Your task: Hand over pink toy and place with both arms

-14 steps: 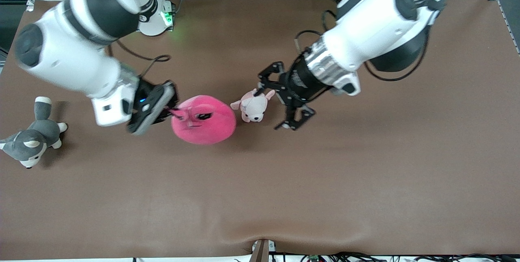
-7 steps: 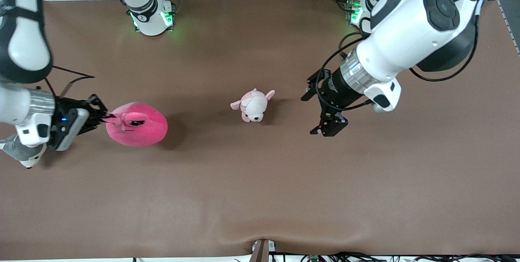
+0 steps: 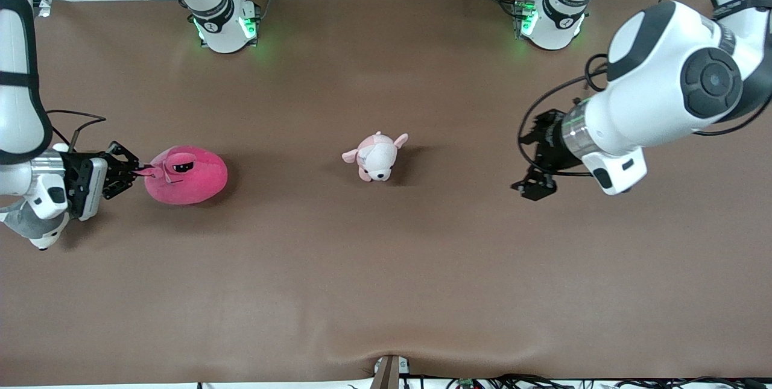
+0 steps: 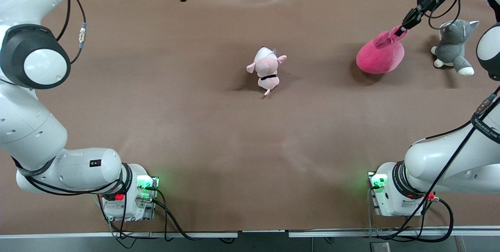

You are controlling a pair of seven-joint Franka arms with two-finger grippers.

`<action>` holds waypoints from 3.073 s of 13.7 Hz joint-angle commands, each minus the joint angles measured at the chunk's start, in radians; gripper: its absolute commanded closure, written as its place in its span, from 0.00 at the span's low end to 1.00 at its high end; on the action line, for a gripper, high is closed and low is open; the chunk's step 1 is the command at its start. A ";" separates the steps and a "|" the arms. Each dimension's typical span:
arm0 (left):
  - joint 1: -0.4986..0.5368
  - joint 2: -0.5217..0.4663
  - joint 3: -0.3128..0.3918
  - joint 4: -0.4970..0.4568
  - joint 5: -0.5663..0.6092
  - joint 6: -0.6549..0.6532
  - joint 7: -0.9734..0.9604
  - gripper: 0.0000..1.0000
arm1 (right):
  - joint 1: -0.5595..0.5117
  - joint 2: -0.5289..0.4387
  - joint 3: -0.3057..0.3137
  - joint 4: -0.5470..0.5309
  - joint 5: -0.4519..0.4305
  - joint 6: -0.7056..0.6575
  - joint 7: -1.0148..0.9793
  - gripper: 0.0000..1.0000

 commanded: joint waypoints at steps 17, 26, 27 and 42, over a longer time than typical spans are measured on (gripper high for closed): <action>0.093 -0.242 0.147 -0.027 0.056 -0.189 1.209 0.00 | 0.126 -0.373 0.019 0.021 -0.186 0.003 0.783 0.00; -0.228 -0.507 0.589 -0.320 0.030 -0.121 1.395 0.00 | 0.188 -0.510 0.030 0.032 -0.370 -0.064 1.446 0.00; -0.237 -0.523 0.602 -0.337 0.028 -0.121 1.409 0.00 | 0.186 -0.510 0.032 0.032 -0.366 -0.072 1.486 0.00; -0.227 -0.529 0.611 -0.302 0.049 -0.173 1.440 0.00 | 0.226 -0.499 0.030 0.089 -0.356 -0.090 1.573 0.00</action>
